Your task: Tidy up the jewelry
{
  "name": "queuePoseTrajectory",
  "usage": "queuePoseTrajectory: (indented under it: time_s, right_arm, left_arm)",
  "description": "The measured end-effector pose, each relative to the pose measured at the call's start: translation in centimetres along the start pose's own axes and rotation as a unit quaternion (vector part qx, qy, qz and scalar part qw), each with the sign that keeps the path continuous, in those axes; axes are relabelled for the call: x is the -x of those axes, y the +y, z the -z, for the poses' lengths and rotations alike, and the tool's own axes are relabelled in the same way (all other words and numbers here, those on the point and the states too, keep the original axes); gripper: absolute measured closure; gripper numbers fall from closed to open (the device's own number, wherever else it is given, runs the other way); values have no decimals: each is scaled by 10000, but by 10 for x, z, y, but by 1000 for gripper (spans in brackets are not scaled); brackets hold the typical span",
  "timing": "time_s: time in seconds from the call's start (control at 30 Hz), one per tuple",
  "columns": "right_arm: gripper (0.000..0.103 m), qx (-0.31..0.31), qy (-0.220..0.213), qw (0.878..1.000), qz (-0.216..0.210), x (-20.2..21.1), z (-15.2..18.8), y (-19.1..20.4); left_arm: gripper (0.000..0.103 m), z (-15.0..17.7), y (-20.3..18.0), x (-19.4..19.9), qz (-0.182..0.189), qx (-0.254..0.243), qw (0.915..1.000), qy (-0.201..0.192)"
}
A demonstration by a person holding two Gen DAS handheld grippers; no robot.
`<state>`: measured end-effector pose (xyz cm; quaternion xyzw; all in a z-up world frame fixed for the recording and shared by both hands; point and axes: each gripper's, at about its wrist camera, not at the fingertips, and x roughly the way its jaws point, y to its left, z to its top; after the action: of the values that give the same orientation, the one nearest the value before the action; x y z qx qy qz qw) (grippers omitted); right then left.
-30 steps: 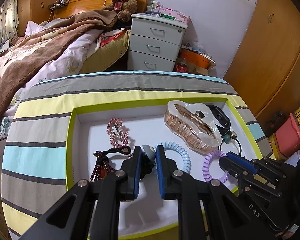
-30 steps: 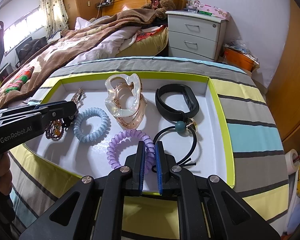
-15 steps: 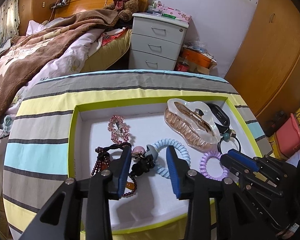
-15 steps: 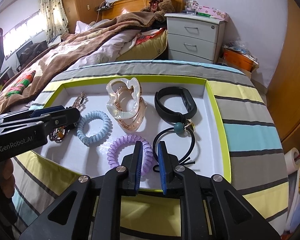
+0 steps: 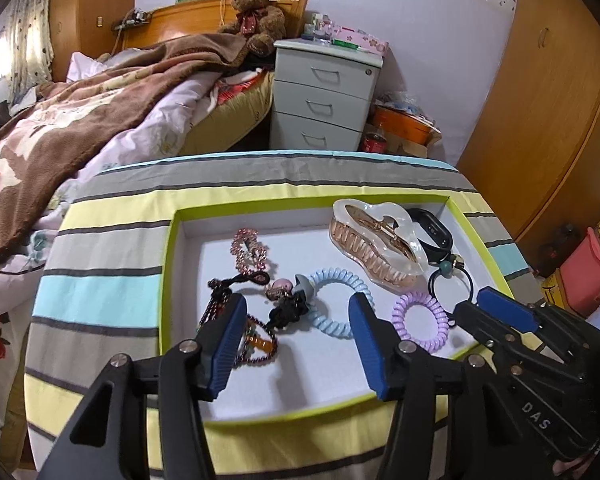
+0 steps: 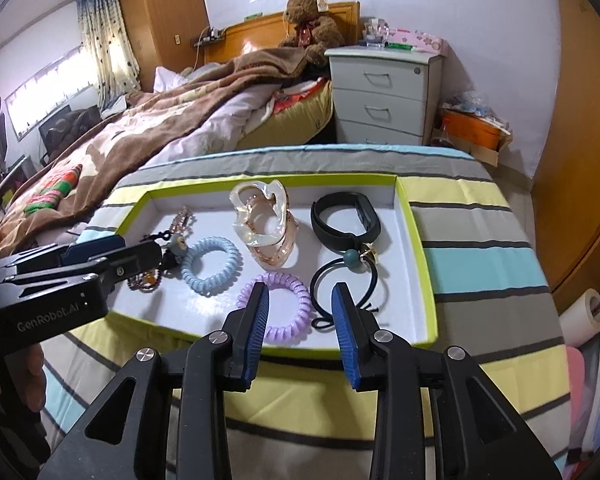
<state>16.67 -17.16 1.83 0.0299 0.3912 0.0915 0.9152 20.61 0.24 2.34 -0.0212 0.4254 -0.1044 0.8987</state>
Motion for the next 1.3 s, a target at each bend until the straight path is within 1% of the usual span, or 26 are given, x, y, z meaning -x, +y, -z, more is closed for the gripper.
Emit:
queuePoseTrajectory:
  time_s: [0.07,0.2,0.27,0.57,0.7,0.8,1.07,1.3]
  right_arm:
    - [68,-4,-82,10000,17,9,3,1]
    - [67,-56,-218,9997,5,23,8,2]
    - [67,-65,-285,9996,36,31,11,2]
    - [66,-58,-465,9989,74,54,26,8]
    - [66,-39,-493,9988,23,59,30,11]
    - [66,-27,-510,9987,9,62,32,13]
    - [66,-28,-527,9986,13,64,34,15]
    - [66,-51,-533,9986,39,69,36,14]
  left_arm:
    - [48,4,-2,6,-42,13,10000,-44]
    - [47,12,-9,18,-305,-59,9994,-159]
    - [47,17,-12,24,-299,-47,9993,-200]
    - [47,40,-19,50,-615,25,9969,-489]
    - [47,47,-17,56,-659,129,9964,-517]
    - [47,51,-17,59,-720,138,9959,-536]
    - [47,58,-19,66,-731,130,9958,-527]
    - [47,61,-19,65,-641,182,9969,-408]
